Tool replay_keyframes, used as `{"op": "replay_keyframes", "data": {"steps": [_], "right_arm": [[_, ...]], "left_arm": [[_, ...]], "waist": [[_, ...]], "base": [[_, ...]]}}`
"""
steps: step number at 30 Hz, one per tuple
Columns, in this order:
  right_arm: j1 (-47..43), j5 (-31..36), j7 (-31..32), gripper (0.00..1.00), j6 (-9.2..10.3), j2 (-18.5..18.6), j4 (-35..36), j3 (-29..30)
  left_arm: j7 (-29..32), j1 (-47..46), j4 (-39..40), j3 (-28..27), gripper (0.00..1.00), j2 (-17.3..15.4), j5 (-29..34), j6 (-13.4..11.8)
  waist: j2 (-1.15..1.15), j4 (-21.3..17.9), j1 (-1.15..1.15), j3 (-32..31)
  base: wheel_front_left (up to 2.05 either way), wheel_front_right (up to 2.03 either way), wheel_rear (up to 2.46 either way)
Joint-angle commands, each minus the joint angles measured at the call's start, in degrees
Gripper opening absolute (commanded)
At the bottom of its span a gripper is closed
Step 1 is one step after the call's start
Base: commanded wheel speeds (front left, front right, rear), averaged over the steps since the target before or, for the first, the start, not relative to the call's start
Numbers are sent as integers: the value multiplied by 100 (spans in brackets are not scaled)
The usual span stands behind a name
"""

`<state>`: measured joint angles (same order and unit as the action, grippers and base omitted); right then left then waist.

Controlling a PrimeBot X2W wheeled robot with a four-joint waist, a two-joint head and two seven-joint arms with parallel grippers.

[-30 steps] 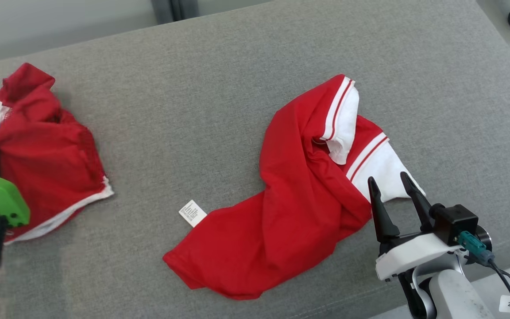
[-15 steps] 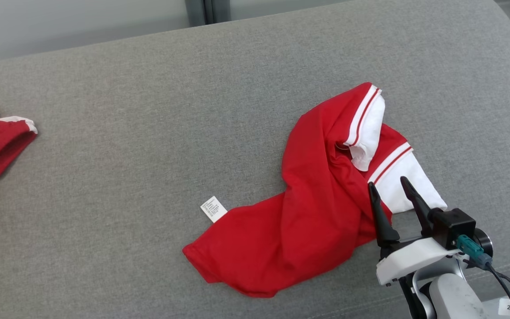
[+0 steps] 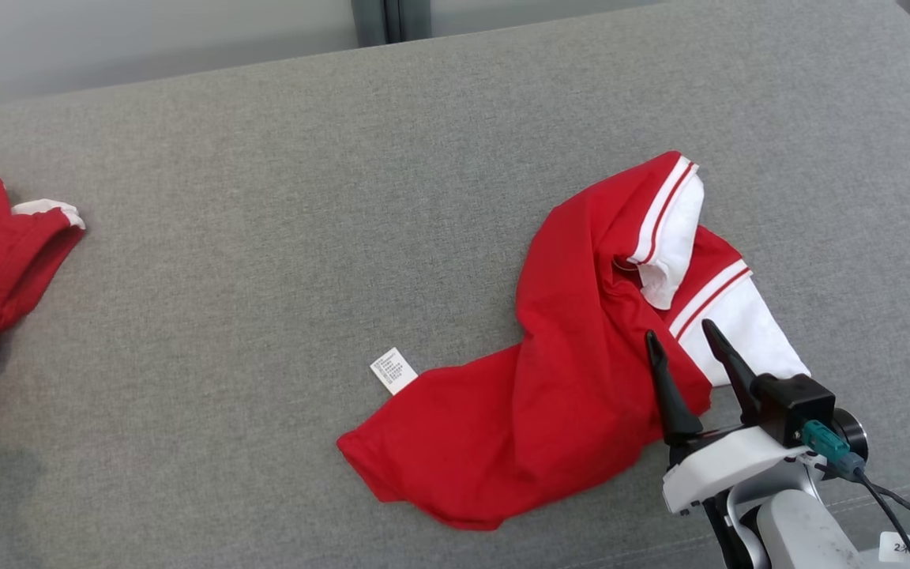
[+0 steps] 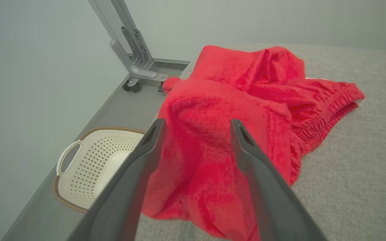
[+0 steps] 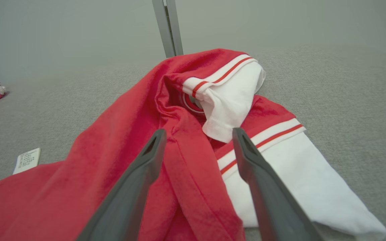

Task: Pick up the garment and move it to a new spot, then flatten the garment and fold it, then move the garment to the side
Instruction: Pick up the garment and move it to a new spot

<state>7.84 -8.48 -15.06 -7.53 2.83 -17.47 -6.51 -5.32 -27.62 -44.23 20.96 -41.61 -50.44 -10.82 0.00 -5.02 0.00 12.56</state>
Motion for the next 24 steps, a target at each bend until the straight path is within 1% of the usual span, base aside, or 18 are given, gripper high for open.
{"op": "replay_keyframes", "data": {"steps": [1,3,6,8,10,13,14,16,18,20,21,24], "right_arm": [[-22,-2,-18,100,8,12,-9,7],[-89,99,-18,100,8,12,-26,35],[-172,214,-18,100,8,12,37,95],[-197,326,-18,100,8,10,94,105],[-228,444,-18,100,8,14,176,152],[-306,625,-18,100,8,40,323,97],[-289,664,-18,100,8,81,385,74],[-236,714,-18,100,8,162,528,39],[-201,733,-17,100,8,234,696,47],[-195,727,-18,100,8,307,837,93],[-200,726,-18,100,8,335,912,126],[-287,726,-18,100,8,398,1057,225]], "left_arm": [[-275,49,62,-51,100,47,54,-96],[-663,88,231,-122,100,171,95,-142],[-924,235,724,-186,100,356,249,-136],[-985,403,1258,-250,100,492,422,-159],[-986,608,1962,-369,100,724,750,-173],[-987,1134,3001,-478,100,1187,1234,-175],[-987,1260,3257,-511,100,1298,1392,-127],[-987,1555,3737,-593,100,1658,1615,-15],[-981,1940,4078,-672,100,2002,1856,177],[-982,2235,4240,-834,100,2247,2087,339],[-983,2387,4343,-937,100,2418,2192,464],[-982,2865,4416,-1286,100,2787,2493,684]], "waist": [[0,0,0,-59],[0,1,0,-148],[0,24,0,-304],[0,28,0,-416],[0,61,0,-542],[0,105,0,-761],[0,106,0,-789],[0,112,0,-846],[0,115,0,-899],[0,112,0,-945],[0,107,0,-968],[0,92,0,-1051]], "base": [[0,0,0],[0,0,0],[0,0,0],[0,0,0],[0,0,0],[0,0,0],[0,0,0],[0,0,0],[0,0,0],[0,0,0],[0,0,0],[0,0,0]]}}
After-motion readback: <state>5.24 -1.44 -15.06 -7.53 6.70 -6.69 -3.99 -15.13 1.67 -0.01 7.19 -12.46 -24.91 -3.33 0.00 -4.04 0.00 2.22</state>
